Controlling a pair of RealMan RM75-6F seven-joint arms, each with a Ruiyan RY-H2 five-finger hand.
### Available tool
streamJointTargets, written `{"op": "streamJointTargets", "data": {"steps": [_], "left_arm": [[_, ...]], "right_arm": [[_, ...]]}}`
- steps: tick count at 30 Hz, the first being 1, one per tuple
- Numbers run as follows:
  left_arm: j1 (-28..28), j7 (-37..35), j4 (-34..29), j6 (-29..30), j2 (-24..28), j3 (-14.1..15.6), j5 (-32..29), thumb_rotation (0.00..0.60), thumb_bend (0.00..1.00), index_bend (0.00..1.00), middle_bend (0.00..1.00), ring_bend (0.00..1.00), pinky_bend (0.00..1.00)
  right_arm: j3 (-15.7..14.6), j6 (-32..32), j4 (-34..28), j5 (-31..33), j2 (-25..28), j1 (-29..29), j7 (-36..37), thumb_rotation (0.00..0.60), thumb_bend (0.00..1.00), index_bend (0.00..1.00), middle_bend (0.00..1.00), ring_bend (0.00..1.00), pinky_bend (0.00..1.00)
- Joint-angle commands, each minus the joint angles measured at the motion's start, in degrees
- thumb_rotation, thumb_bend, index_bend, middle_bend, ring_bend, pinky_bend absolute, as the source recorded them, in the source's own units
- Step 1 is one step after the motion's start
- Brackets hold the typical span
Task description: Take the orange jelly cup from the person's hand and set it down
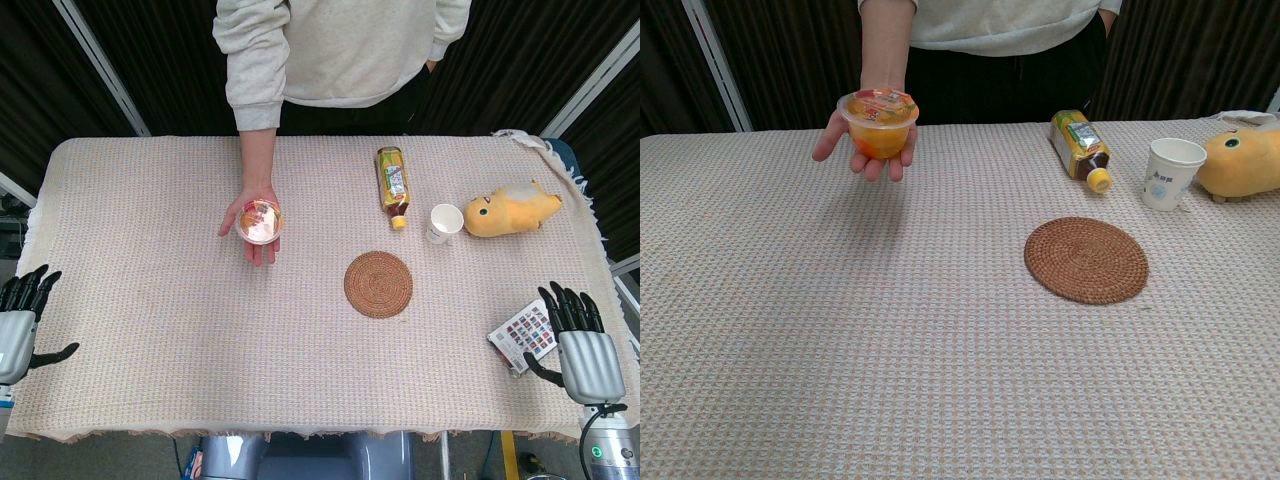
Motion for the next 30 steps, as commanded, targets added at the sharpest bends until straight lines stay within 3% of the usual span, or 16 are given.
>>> {"op": "streamJointTargets", "data": {"steps": [1,8,12,15,21,30], "left_arm": [[-1.8,1.5,-2.6,-0.8,0.9,-1.9,-0.6,0.600,0.09,0.11,0.00,0.00,0.00],[-9.4,10.0,-11.3,-7.8,3.4,-8.4,-10.5,0.600,0.10,0.17,0.00,0.00,0.00],[-15.7,18.0,-13.9,-12.1,2.1,-11.9,-18.9,0.600,0.10,0.21,0.00,0.00,0.00],[-21.8,25.6,-15.0,-14.6,0.2,-14.6,-28.4,0.600,0.10,0.22,0.00,0.00,0.00],[-33.6,38.7,-14.5,-13.7,-5.5,-18.1,-43.5,0.600,0.10,0.17,0.00,0.00,0.00],[-47.6,49.5,-9.7,-9.8,-14.2,-20.8,-57.9,0.600,0.10,0.13,0.00,0.00,0.01]], "right_arm": [[0.0,-0.2,0.0,0.0,0.0,0.1,0.1,0.600,0.14,0.00,0.00,0.00,0.00],[0.0,-1.3,0.0,0.5,-0.1,0.6,0.5,0.600,0.14,0.00,0.00,0.00,0.00],[0.1,-2.0,0.0,0.8,-0.2,0.9,0.7,0.600,0.14,0.00,0.00,0.00,0.00],[0.1,-2.8,0.0,1.4,-0.1,1.1,1.0,0.600,0.14,0.00,0.00,0.00,0.00],[-0.1,-2.9,-0.3,1.4,0.5,1.0,1.8,0.600,0.14,0.00,0.00,0.00,0.00],[-0.5,-2.7,-0.5,1.2,1.2,0.7,3.3,0.600,0.14,0.00,0.00,0.00,0.00]]}}
